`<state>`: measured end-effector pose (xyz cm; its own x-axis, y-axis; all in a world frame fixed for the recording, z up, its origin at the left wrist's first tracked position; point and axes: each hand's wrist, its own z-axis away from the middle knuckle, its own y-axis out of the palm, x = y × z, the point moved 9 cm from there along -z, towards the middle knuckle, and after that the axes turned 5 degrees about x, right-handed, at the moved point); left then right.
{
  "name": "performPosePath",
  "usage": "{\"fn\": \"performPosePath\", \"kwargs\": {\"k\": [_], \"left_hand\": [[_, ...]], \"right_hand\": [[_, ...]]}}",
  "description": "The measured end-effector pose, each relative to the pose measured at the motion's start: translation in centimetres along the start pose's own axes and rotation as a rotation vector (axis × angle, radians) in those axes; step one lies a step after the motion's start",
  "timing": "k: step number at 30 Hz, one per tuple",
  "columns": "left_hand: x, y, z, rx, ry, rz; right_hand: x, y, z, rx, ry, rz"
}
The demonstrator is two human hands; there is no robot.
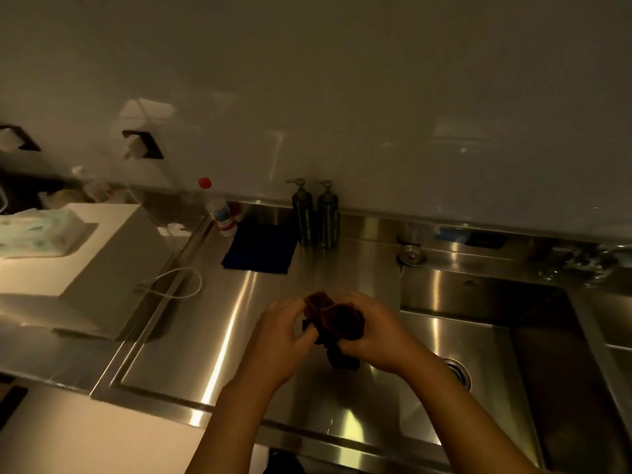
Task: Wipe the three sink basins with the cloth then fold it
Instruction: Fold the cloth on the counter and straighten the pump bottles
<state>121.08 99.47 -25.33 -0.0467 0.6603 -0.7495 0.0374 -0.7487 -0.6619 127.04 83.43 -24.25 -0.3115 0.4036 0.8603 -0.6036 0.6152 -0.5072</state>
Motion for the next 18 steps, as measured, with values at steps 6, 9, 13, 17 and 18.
{"fn": "performPosePath", "kwargs": {"k": [6,9,13,17,18], "left_hand": [[2.1,-2.3,-3.9,0.106,0.079,0.013],[3.3,-3.5,-5.4,0.162,0.116,0.009],[5.2,-4.7,-6.8,0.207,0.154,0.020],[6.4,-5.3,-7.6,0.208,0.167,0.074],[6.8,-5.6,-7.8,0.199,0.164,0.083]], "right_hand": [[-0.4,0.6,-1.9,-0.103,0.126,-0.003],[-0.7,1.6,-2.4,-0.126,0.156,0.018],[-2.0,2.4,-2.2,-0.152,0.230,0.138],[-3.2,2.1,-0.9,-0.259,0.265,0.176],[-3.7,1.9,-0.5,-0.278,0.290,0.188]]}}
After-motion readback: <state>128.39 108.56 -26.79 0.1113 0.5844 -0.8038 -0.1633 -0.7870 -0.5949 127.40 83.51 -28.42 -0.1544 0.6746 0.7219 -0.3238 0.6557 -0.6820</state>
